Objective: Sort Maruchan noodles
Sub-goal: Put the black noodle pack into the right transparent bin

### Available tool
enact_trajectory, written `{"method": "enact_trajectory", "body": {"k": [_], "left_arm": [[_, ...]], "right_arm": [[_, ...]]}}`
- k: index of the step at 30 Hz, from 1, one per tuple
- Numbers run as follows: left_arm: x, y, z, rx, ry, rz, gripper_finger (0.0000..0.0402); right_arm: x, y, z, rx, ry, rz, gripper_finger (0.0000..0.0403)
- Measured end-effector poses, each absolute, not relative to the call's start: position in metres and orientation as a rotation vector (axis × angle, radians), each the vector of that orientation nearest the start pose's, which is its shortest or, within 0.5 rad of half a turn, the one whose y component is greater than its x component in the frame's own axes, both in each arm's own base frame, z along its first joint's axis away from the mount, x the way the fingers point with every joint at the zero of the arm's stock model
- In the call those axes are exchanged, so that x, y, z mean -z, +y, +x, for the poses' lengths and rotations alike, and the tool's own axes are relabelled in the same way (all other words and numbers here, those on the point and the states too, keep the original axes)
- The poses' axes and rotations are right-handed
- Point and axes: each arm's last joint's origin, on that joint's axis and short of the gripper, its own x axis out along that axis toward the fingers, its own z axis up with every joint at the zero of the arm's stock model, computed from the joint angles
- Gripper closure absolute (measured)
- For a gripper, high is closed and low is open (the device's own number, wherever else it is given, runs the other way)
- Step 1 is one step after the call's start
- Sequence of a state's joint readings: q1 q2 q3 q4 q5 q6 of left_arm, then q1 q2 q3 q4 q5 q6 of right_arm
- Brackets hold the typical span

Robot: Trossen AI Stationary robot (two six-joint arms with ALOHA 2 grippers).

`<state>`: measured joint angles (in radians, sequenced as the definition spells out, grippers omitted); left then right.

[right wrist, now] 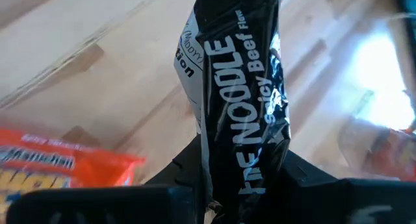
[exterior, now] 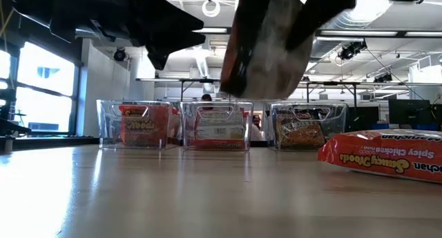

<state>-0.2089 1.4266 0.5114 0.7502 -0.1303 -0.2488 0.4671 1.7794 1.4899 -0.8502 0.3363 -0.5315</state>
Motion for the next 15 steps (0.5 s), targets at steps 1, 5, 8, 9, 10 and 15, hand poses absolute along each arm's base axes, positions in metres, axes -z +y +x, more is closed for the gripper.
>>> {"method": "enact_trajectory", "body": {"k": [1, 5, 8, 9, 10, 15], "left_arm": [[-0.191, -0.052, 0.269, 0.055, 0.174, -0.222, 0.0279], [-0.189, -0.051, 0.269, 0.055, 0.198, -0.246, 0.0279], [-0.184, -0.051, 0.268, 0.107, 0.254, -0.243, 0.0279], [-0.183, -0.051, 0.268, 0.121, 0.267, -0.236, 0.0279], [-0.182, -0.051, 0.268, 0.128, 0.279, -0.228, 0.0279], [-0.181, -0.049, 0.268, 0.184, 0.296, -0.213, 0.0269]], "right_arm": [[-0.254, 0.159, 0.336, -0.414, 1.020, -0.935, 0.0323], [-0.227, 0.169, 0.352, -0.473, 1.012, -1.024, 0.0323], [-0.217, 0.174, 0.361, -0.518, 0.956, -1.108, 0.0323], [-0.216, 0.176, 0.363, -0.534, 0.936, -1.134, 0.0323], [-0.215, 0.177, 0.364, -0.554, 0.915, -1.157, 0.0323], [-0.217, 0.181, 0.370, -0.647, 0.803, -1.245, 0.0323]]}}
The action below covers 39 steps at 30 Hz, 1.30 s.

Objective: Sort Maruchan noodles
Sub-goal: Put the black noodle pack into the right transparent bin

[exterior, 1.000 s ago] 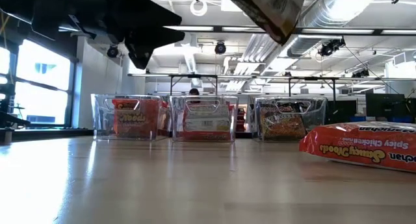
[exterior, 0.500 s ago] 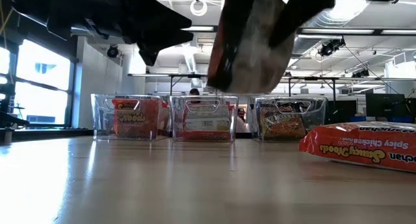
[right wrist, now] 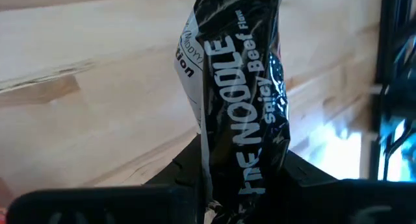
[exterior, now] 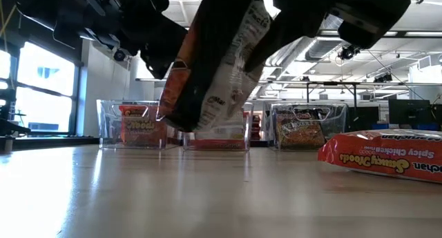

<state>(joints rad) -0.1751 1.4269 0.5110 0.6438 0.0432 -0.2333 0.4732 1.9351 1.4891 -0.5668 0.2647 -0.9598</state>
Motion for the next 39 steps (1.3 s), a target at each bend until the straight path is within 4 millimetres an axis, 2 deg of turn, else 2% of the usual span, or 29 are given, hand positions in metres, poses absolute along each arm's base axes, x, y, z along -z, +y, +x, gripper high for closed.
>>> {"method": "enact_trajectory", "body": {"k": [7, 14, 20, 26, 31, 39], "left_arm": [[-0.176, -0.050, 0.275, 0.227, 0.328, -0.218, 0.0242], [-0.159, -0.059, 0.316, 0.293, 0.388, -0.181, 0.0222], [-0.155, -0.066, 0.349, 0.474, 0.389, -0.155, 0.0220], [-0.151, -0.062, 0.361, 0.621, 0.386, -0.158, 0.0222], [-0.152, -0.060, 0.361, 0.699, 0.382, -0.172, 0.0260], [-0.148, -0.059, 0.358, 0.772, 0.415, -0.145, 0.0380]], "right_arm": [[-0.218, 0.182, 0.371, -0.726, 0.745, -1.335, 0.0323], [-0.219, 0.182, 0.372, -0.739, 0.723, -1.374, 0.0323], [-0.218, 0.185, 0.369, -0.773, 0.721, -1.386, 0.0323], [-0.217, 0.190, 0.366, -0.782, 0.723, -1.393, 0.0323], [-0.218, 0.191, 0.366, -0.762, 0.731, -1.399, 0.0323], [-0.219, 0.191, 0.366, -0.729, 0.739, -1.340, 0.0289]]}}
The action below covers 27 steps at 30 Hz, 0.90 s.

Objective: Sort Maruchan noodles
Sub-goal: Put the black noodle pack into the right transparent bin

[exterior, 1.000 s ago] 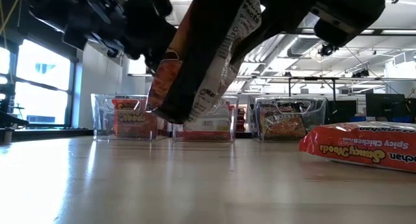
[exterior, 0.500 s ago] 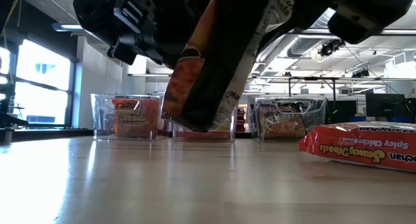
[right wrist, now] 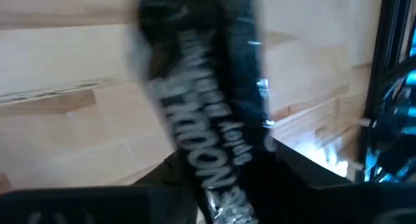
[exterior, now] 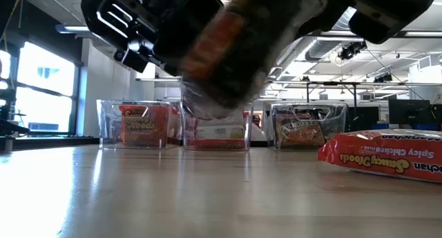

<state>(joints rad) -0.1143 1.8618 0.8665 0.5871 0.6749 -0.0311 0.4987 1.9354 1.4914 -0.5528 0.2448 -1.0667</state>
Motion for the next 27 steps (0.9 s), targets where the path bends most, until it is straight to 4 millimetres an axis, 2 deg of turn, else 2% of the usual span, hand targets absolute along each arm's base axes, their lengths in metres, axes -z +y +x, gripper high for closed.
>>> {"method": "enact_trajectory", "body": {"k": [2, 8, 11, 16, 19, 22, 27], "left_arm": [[-0.147, -0.058, 0.358, 0.778, 0.417, -0.143, 0.0396], [-0.146, -0.049, 0.359, 0.750, 0.422, -0.147, 0.0400], [-0.146, -0.044, 0.360, 0.727, 0.424, -0.157, 0.0401], [-0.146, -0.036, 0.361, 0.696, 0.425, -0.161, 0.0401], [-0.145, -0.034, 0.361, 0.651, 0.435, -0.164, 0.0401], [-0.144, -0.032, 0.361, 0.602, 0.446, -0.158, 0.0401], [-0.144, -0.031, 0.362, 0.528, 0.450, -0.160, 0.0401]], "right_arm": [[-0.218, 0.191, 0.366, -0.705, 0.756, -1.318, 0.0274], [-0.219, 0.191, 0.363, -0.515, 0.842, -1.278, 0.0233], [-0.222, 0.190, 0.355, -0.425, 0.907, -1.252, 0.0221], [-0.240, 0.184, 0.335, -0.260, 0.996, -1.119, 0.0217], [-0.254, 0.175, 0.320, -0.159, 1.061, -0.961, 0.0217], [-0.266, 0.159, 0.305, -0.009, 1.153, -0.721, 0.0217], [-0.275, 0.142, 0.295, 0.276, 1.164, -0.367, 0.0217]]}}
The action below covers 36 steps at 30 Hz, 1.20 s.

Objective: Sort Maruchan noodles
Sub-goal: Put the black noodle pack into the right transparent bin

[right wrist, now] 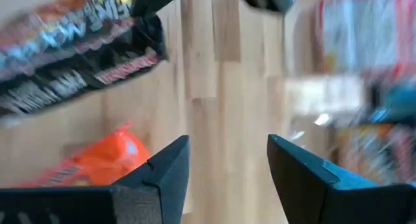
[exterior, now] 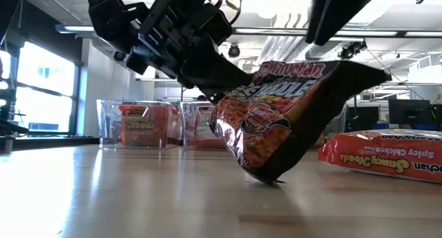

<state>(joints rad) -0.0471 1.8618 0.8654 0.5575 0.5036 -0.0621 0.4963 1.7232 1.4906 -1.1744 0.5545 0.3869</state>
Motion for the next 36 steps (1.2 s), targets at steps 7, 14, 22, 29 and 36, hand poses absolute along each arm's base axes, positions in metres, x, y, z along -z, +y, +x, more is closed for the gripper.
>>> {"method": "enact_trajectory", "body": {"k": [7, 14, 22, 29, 36], "left_arm": [[-0.144, -0.038, 0.363, 0.497, 0.436, -0.118, 0.0401], [-0.144, -0.042, 0.362, 0.502, 0.434, -0.090, 0.0401], [-0.144, -0.040, 0.363, 0.438, 0.431, -0.075, 0.0401], [-0.144, -0.043, 0.364, 0.398, 0.426, -0.057, 0.0401], [-0.144, -0.044, 0.364, 0.392, 0.424, -0.050, 0.0401]], "right_arm": [[-0.250, 0.138, 0.284, 0.413, 1.176, -0.058, 0.0217], [-0.211, 0.125, 0.252, 0.252, 0.881, 0.306, 0.0217], [-0.180, 0.111, 0.230, 0.018, 0.518, 0.756, 0.0211], [-0.157, 0.114, 0.236, 0.038, 0.523, 0.857, 0.0147], [-0.143, 0.116, 0.254, 0.044, 0.503, 0.931, 0.0106]]}}
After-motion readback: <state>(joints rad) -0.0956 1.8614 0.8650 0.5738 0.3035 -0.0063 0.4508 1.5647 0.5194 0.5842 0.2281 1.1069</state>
